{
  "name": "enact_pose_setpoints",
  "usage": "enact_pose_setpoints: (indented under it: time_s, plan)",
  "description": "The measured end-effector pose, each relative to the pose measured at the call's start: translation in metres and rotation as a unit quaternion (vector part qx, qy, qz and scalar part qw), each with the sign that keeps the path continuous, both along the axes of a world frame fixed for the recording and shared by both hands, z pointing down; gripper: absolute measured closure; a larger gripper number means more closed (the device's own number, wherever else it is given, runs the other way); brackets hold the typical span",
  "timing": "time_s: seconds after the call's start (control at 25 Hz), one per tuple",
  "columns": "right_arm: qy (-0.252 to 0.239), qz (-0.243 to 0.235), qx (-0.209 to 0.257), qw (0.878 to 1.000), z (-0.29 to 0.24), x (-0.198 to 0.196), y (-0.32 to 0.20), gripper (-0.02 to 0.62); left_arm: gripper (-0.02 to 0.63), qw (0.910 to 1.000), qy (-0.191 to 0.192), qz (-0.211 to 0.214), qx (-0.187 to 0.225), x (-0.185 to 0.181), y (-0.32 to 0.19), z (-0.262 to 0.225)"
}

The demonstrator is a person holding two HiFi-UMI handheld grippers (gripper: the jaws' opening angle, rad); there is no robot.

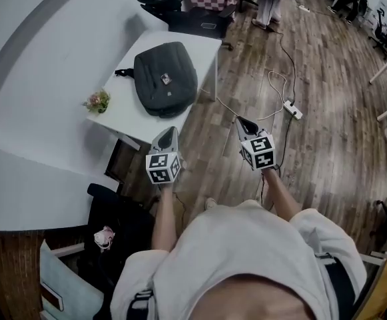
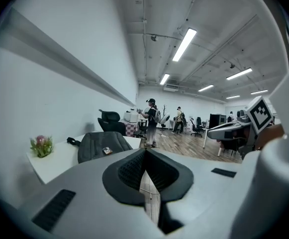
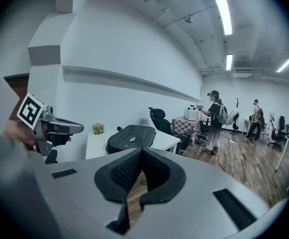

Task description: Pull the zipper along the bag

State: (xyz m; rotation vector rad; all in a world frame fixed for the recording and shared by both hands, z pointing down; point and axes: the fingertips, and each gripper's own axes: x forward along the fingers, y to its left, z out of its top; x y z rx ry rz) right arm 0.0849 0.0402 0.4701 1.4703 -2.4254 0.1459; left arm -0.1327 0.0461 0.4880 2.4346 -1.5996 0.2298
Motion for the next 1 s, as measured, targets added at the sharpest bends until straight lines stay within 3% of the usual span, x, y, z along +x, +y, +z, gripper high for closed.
enact_pose_setpoints:
  time_s: [0.44,1.0]
  plan:
    - [-0.005,0.024,-0.022,0.999,0.023,0.000,-0.061,0.581,0.581,0.9991,-0.013,0.037,-0.016,0.008,-0.072,0.016]
    - [-0.021,-0.018,-0.061,0.998,0.058,-0.017,-0.195,0.581,0.581,0.9971,-0.042,0.004,-0.064,-0.011,-0.175,0.055]
